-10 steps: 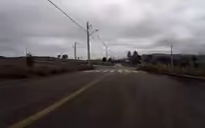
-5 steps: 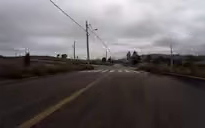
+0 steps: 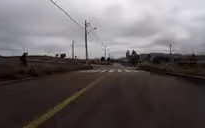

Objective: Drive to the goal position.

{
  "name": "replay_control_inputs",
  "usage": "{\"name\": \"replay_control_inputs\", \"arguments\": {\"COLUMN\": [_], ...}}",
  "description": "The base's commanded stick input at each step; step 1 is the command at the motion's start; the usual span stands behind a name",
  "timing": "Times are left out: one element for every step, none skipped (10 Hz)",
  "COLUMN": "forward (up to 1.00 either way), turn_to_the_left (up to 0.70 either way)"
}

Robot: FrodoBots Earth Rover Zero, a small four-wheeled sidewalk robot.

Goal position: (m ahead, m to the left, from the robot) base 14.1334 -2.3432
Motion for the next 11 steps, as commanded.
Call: {"name": "replay_control_inputs", "arguments": {"forward": [0.70,0.70,0.70,0.70,0.70,0.70,0.70,0.70,0.70,0.70,0.70], "turn_to_the_left": [0.00,0.00,0.00,0.00,0.00,0.00,0.00,0.00,0.00,0.00,0.00]}}
